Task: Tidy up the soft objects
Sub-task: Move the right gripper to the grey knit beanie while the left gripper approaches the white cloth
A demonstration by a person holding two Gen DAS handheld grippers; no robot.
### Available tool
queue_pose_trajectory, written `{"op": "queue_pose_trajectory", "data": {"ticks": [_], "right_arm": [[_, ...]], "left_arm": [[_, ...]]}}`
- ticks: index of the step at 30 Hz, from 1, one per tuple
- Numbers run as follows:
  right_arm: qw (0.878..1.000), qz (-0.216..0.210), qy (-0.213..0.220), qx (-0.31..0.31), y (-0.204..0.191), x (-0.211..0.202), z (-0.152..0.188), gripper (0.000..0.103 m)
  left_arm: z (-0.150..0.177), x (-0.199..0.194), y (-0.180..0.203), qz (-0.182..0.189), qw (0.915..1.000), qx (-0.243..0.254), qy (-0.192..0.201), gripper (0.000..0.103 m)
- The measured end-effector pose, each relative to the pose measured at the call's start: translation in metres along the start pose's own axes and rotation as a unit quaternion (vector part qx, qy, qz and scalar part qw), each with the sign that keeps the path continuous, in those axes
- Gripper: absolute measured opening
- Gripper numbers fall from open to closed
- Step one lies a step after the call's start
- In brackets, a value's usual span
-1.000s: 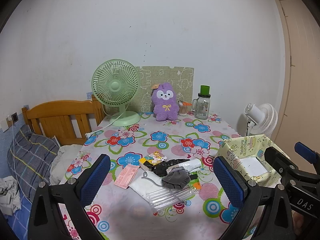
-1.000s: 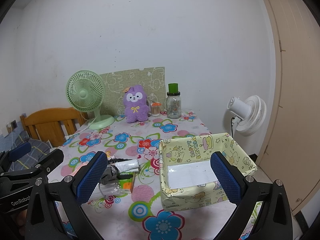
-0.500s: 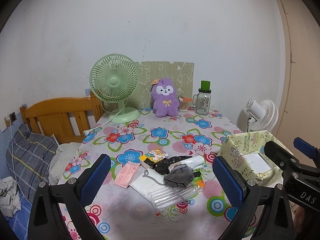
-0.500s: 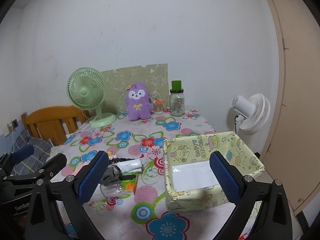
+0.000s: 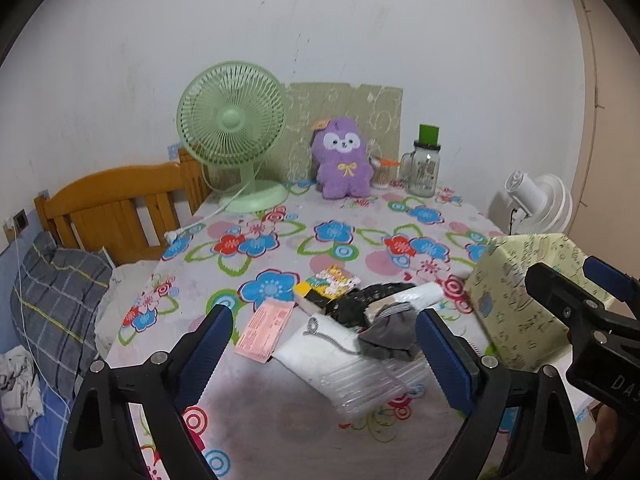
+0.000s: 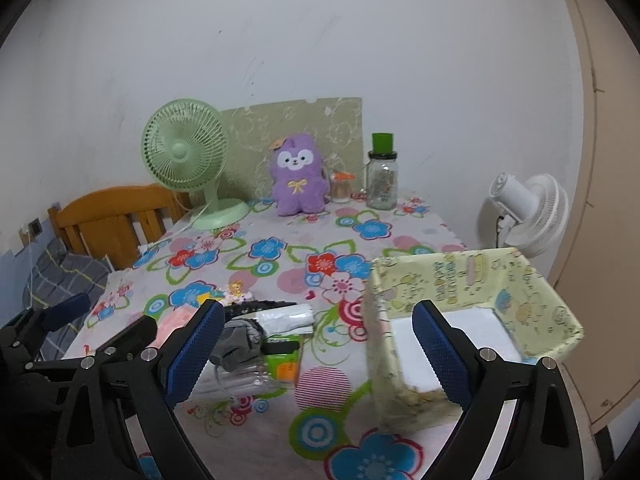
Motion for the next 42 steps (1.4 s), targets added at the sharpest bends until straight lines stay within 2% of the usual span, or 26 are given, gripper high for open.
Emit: {"op": "queue_pose_trajectory", "data": {"ticks": [12, 26, 35, 39, 42], "right_arm": [[0.999, -0.008, -0.04, -0.027, -0.037, 0.042, 0.019, 0.096], [0.994, -0.009, -0.103, -0.046, -0.056, 0.089, 0.049, 0.095], [0.986, -0.022, -0.16, -0.033, -0.06, 0.115, 0.071, 0.081], [0.982, -0.037, -0.184, -0.03, -0.065, 0.121, 0.08, 0.061], [0.983, -0.035, -0.178, -0.032, -0.064, 0.12, 0.079, 0.057]], "left_arm": [[0.017, 0.038, -0.012, 0.016, 0.9988, 0.007, -0.046, 0.088], [0.047, 0.081, -0.014, 0.051, 0.9933, -0.002, -0.104, 0.085], [0.055, 0.094, -0.008, 0.068, 0.9904, 0.006, -0.12, 0.084], [0.058, 0.099, -0.003, 0.074, 0.9889, 0.011, -0.128, 0.084], [0.058, 0.1, -0.002, 0.077, 0.9886, 0.013, -0.129, 0.084]]}}
Point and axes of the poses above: each gripper's, at about its wrist camera, not at the fingertips, and x roughly the way its jaws point, y to its right, z to its underside, the point moved 9 cm from there along x, roughly the way its jaws point, and after that the axes turned 11 degrees about x, right-handed, at the moved point
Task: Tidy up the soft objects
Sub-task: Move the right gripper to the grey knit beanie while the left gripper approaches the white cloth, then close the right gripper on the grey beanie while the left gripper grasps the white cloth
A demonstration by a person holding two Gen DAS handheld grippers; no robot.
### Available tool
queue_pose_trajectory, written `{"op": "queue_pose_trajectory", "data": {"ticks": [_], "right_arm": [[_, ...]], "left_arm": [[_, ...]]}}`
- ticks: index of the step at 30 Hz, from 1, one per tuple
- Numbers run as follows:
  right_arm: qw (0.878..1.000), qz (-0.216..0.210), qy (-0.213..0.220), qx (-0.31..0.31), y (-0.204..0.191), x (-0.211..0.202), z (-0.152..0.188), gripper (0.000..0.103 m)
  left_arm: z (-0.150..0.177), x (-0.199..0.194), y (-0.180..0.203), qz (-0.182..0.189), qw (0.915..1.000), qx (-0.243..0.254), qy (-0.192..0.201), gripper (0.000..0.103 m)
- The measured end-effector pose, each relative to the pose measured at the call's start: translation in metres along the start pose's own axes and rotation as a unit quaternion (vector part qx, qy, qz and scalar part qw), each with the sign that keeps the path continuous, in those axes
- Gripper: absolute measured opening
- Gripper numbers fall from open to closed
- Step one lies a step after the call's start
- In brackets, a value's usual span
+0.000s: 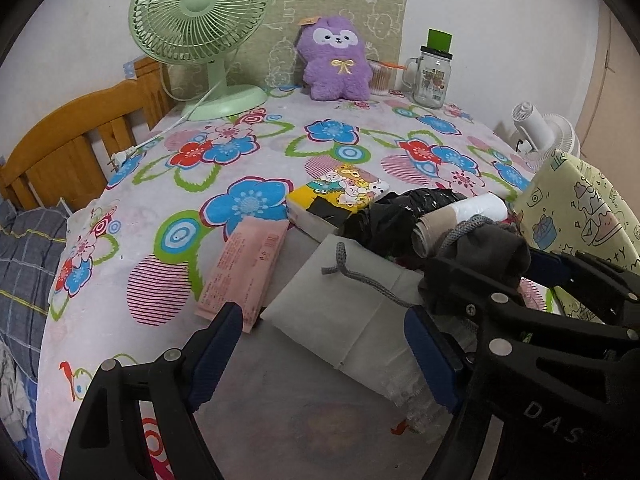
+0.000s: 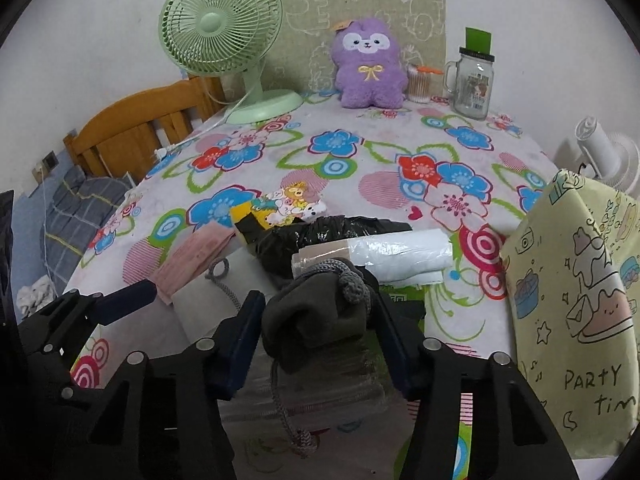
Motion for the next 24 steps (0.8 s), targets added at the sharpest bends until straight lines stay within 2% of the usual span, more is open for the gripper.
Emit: {"op": "queue_pose_trajectory", "data": {"ticks": [6, 13, 24], "right_arm": [[1.0, 0.014, 0.016, 0.009, 0.012, -0.009, -0.006, 0.055], [0.999, 0.029, 0.024, 0.022, 0.027, -0.013, -0.011, 0.055], [0.999, 0.035, 0.014, 0.029, 0.037, -0.003, -0.01, 0.055]], "left_arm": [[-0.005, -0.002, 0.007, 0.012, 0.9999, 0.006, 0.007, 0.088], [-0.002, 0.006, 0.021, 0.03, 0.9993, 0.02, -0.002, 0.092], [-0.009, 0.024, 0.026, 0.031, 0.999, 0.031, -0.009, 0.097]]}}
Point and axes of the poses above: each gripper's, at about its wrist camera, not at the fingertips, and x roughly the way its jaws point, y to its right, z to its underside, the point moved 9 cm from there along x, roughly the way its jaws point, and after that the axes turned 11 degrees about x, right-handed, at the moved point
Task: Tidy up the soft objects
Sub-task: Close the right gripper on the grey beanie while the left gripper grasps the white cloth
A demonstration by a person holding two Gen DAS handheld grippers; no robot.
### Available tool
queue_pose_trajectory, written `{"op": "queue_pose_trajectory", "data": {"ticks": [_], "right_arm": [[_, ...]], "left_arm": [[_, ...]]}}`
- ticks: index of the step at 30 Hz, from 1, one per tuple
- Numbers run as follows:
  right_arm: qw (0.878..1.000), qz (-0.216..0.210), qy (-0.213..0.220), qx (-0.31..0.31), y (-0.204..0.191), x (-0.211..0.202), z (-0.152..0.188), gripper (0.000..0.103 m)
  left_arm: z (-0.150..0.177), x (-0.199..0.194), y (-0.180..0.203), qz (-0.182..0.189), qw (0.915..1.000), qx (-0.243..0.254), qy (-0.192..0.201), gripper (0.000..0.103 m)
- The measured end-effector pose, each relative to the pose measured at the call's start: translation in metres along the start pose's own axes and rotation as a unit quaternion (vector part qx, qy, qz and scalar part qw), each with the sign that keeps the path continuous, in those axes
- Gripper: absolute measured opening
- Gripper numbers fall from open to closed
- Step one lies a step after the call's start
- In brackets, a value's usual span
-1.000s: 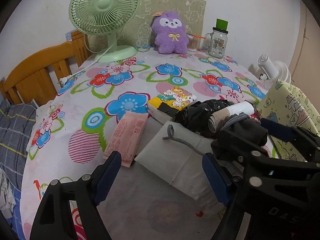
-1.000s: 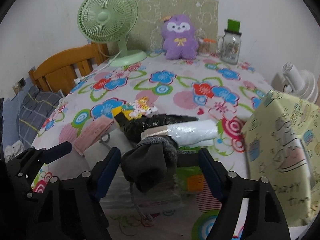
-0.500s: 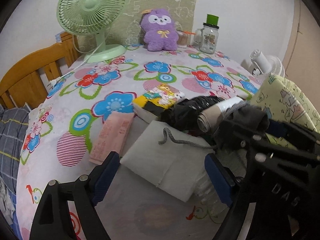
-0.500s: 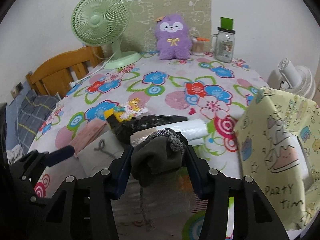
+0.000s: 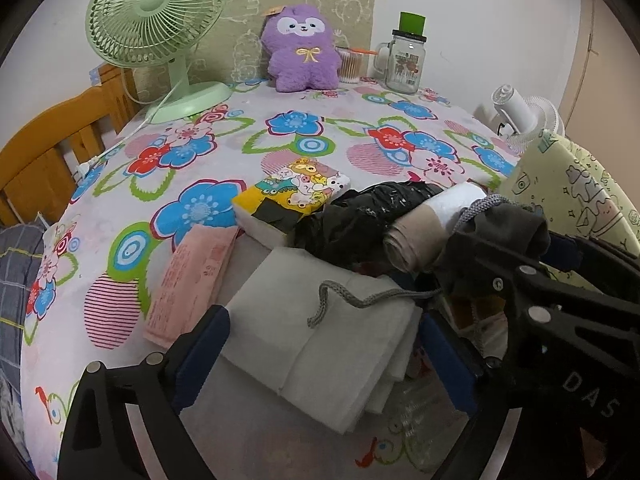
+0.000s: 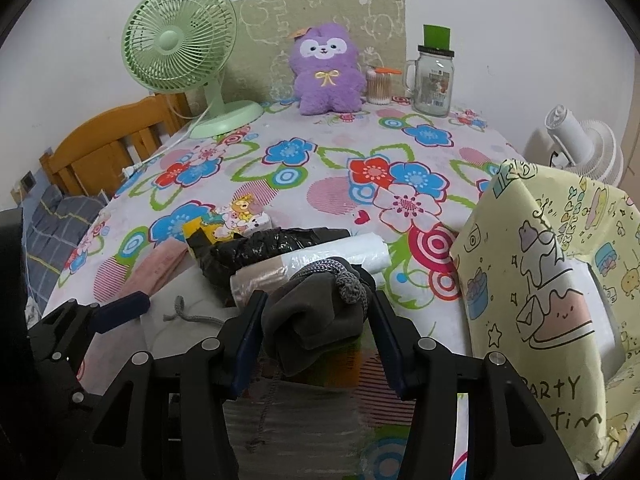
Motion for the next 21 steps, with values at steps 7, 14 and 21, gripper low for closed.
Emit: {"op": "queue_pose_trajectory", "data": {"ticks": [7, 14, 21], "right_arm": [[1.0, -0.001, -0.001, 0.001, -0.001, 0.001, 0.0, 0.055], [1.0, -0.004, 0.001, 0.001, -0.002, -0.003, 0.003, 0.055], [1.0, -0.008, 0.011, -0.001, -0.004, -0.017, 0.005, 0.055]], "left_arm": [[0.001, 0.0, 0.002, 0.004, 1.0, 0.005, 0.004, 0.081], [-0.003, -0.009, 0.017, 0.026, 0.9995, 0.013, 0.007, 0.031], [-0.003, -0.017, 0.021, 0.032, 0.9994, 0.006, 0.011, 0.016]]}}
Point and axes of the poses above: each gripper's, at about its wrist camera, not at the fingertips, and x roughly the way its jaws point, y to its right, z to its underside, the point moved 9 cm from there along x, roughly the way its jaws point, and after that the axes turned 11 degrees about x, right-handed, at the moved point
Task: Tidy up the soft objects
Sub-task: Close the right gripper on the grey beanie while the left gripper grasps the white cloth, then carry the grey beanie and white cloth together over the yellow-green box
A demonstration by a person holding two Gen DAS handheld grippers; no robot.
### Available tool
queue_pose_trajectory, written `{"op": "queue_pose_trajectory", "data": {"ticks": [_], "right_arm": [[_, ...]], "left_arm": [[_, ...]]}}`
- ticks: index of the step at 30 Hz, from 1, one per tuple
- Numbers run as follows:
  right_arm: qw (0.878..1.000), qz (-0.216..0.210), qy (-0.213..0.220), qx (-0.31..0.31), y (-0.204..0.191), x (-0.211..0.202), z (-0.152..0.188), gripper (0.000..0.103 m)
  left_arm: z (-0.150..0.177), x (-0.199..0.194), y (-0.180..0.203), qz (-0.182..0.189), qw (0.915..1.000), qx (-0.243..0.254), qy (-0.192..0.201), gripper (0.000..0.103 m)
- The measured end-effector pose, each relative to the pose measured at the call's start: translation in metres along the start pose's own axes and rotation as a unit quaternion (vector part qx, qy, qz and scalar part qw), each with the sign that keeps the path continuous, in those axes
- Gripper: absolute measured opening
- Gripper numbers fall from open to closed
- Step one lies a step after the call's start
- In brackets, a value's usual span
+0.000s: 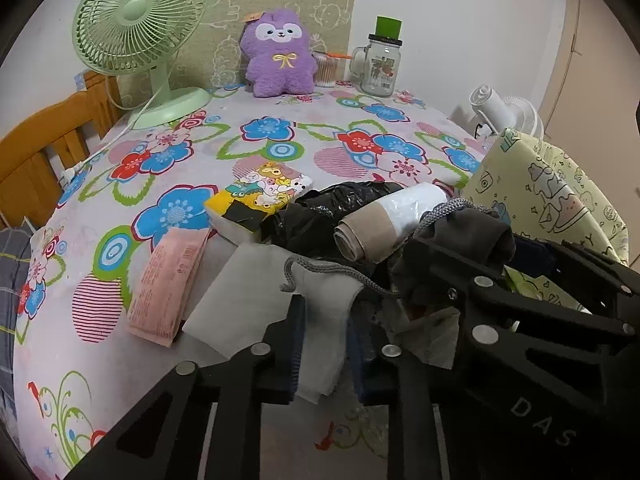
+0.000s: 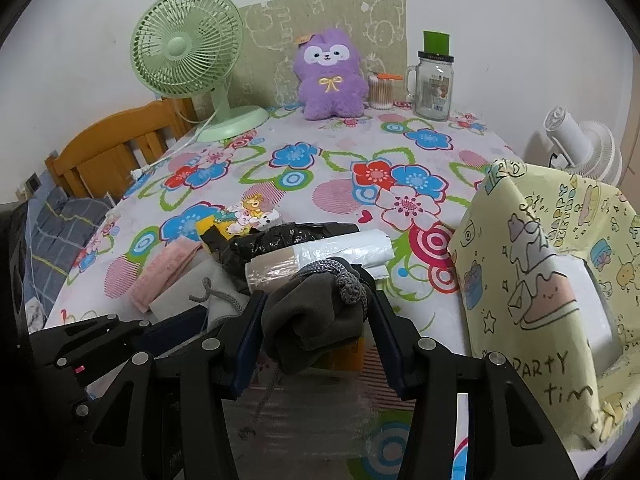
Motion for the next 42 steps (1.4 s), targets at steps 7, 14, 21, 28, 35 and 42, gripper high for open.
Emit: {"op": "queue_pose_trajectory", "data": {"ticks": [7, 14, 21, 28, 35, 42], "right_arm": [[1.0, -0.005, 0.011, 0.0, -0.003, -0.013, 0.0, 0.055], [1.0, -0.005, 0.025, 0.002, -0.001, -0.028, -0.002, 0.055], [0.999, -0.008, 0.039, 0.005, 0.001, -0.043, -0.005, 0.055], [0.999, -0.003, 0.05, 0.009, 0.007, -0.059, -0.009, 0.055], [0.998, -0.001, 0.067, 0.013, 0.013, -0.078, -0.014, 0.055], [0.996, -0.001, 0.084, 0.015, 0.02, -0.098, -0.022, 0.055]], "left_arm": [[-0.003, -0.016, 0.006, -0.005, 0.9999, 0.003, 0.016, 0.013], [-0.006, -0.029, 0.011, -0.006, 0.9995, 0.003, 0.029, 0.01], [-0.009, -0.042, 0.015, -0.01, 0.9991, 0.006, 0.041, 0.01], [-0.014, -0.057, 0.022, -0.015, 0.9983, 0.011, 0.055, 0.01], [-0.02, -0.075, 0.031, -0.02, 0.9973, 0.015, 0.069, 0.01], [-0.028, -0.092, 0.04, -0.023, 0.996, 0.018, 0.084, 0.01]]}}
Point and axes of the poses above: each gripper's, at about its wrist camera, not at the fingertips, and x roughly the way its jaws point, y to its right, z to its underside, the point moved 9 cm from there along x, roughly the way its jaws point, and after that the axes turned 11 degrees about x, right-handed, at the moved point
